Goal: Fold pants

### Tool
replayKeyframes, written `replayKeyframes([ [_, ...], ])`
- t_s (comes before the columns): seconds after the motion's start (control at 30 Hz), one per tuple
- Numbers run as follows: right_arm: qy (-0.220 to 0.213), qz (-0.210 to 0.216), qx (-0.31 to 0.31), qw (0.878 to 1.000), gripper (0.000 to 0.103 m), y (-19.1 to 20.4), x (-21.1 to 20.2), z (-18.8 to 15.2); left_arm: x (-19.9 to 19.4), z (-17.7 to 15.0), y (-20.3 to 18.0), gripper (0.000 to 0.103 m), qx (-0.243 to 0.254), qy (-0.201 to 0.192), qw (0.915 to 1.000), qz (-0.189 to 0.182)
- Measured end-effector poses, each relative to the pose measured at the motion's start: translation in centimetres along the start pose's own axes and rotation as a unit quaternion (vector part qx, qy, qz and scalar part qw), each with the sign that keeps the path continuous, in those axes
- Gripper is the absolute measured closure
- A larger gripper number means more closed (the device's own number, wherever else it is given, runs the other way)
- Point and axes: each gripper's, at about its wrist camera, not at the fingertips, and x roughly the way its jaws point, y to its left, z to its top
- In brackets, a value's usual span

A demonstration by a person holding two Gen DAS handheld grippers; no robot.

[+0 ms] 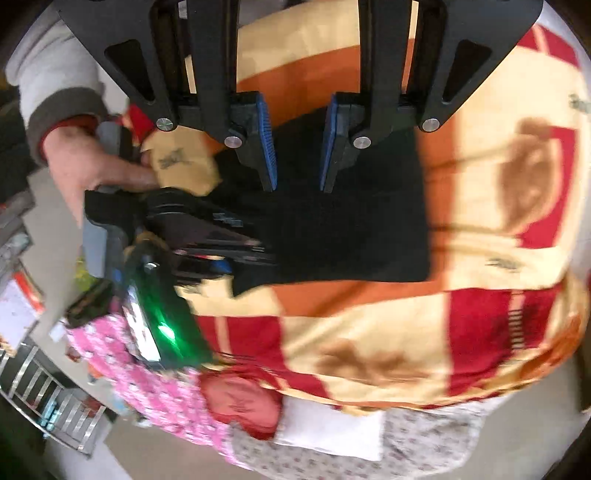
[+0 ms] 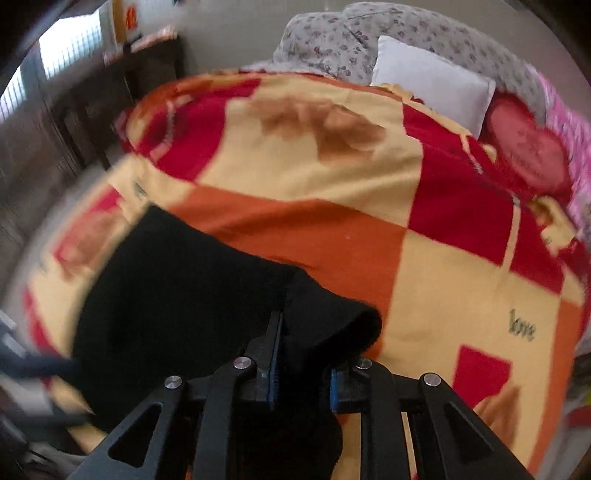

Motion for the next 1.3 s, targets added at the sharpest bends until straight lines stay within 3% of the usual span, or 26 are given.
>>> replayKeyframes([
  [0.13,-0.019,0.035,0.038,0.998,0.079,-1.5,-3.0,0.5,-1.0,0.6,2.0,0.079,-0.002,-0.016,0.9991,0.038],
  [0.27,-0.056,0.047,0.038,0.997,0.075,-0.6,-7.0,0.4,0.4,0.8,2.3,0.079,0.007,-0.010,0.9986,0.051],
  [0.43,-0.077,0.013,0.028,0.997,0.075,0.5,-8.1,0.0,3.5,0.5,2.0,0.079,0.017,0.016,0.9974,0.068],
  [0.5,-0.076,0.070,0.038,0.994,0.074,0.3,-7.8,0.2,4.7,0.5,2.4,0.079,0.007,0.026,0.9973,0.068],
  [0.6,-0.056,0.104,0.035,0.992,0.074,0.9,-6.2,0.5,5.0,0.6,2.8,0.079,-0.003,0.021,0.9977,0.065],
  [0.77,-0.005,0.083,0.020,0.996,0.074,1.9,-2.7,0.5,5.0,0.6,2.5,0.079,0.002,0.018,0.9972,0.072],
  [0.83,0.012,0.049,-0.002,0.999,0.074,2.3,-2.6,-1.2,4.9,0.6,2.7,0.079,0.001,0.017,0.9975,0.069],
  [0.93,0.034,0.041,-0.006,0.999,0.073,1.6,-2.9,-4.7,5.0,0.5,3.0,0.079,-0.004,0.017,0.9979,0.062],
  [1.1,0.009,0.082,0.069,0.994,0.065,-0.7,-2.6,-7.8,5.6,0.3,2.5,0.077,0.005,0.009,0.9971,0.076],
  [1.2,0.001,0.089,0.085,0.992,0.065,-1.1,-3.6,-7.4,5.2,0.3,2.0,0.077,0.013,0.008,0.9960,0.089],
  [1.3,-0.046,0.078,0.078,0.993,0.065,-0.8,-6.4,-6.1,4.2,0.6,2.0,0.077,0.013,-0.006,0.9944,0.105],
])
